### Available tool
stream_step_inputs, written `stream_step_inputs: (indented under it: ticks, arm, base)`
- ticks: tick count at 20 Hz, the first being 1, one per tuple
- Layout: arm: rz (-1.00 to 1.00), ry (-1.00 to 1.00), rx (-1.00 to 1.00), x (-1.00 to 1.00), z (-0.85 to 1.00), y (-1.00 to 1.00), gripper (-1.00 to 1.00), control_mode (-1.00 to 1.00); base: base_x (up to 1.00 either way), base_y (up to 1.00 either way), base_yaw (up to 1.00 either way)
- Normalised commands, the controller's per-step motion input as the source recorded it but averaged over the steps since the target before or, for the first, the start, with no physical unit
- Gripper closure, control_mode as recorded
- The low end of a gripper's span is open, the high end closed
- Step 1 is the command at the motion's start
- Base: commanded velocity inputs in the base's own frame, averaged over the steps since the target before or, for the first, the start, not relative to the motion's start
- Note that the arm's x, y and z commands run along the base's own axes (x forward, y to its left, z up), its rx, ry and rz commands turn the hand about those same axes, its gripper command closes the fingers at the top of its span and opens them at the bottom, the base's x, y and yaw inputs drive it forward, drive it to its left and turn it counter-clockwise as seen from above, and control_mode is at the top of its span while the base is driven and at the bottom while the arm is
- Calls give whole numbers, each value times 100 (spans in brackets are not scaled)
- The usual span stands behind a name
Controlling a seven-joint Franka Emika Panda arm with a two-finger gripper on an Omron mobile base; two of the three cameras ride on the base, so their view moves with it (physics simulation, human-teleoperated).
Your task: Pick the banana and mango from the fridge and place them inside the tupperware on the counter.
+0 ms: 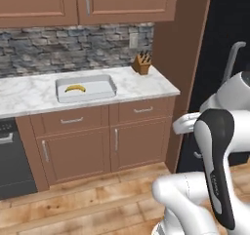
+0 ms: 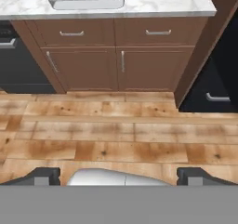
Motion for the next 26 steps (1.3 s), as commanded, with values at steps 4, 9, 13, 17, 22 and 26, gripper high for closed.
stream_step_inputs:
  ticks: [4,9,13,17,22,26]
  arm:
    - [0,0,0,0,0,0,-100,100]
    - [0,0,0,0,0,0,-100,100]
    - [0,0,0,0,0,0,-100,100]
    - [0,0,0,0,0,0,-100,100]
    - [0,0,0,0,0,0,-100,100]
    - [0,0,0,0,0,0,-100,100]
  base:
    - [-36,-100,-6]
    - [-9,-100,-1]
    - [0,-100,-2]
    - [8,-100,0]
    - [23,-81,0]
    - [35,-57,0]
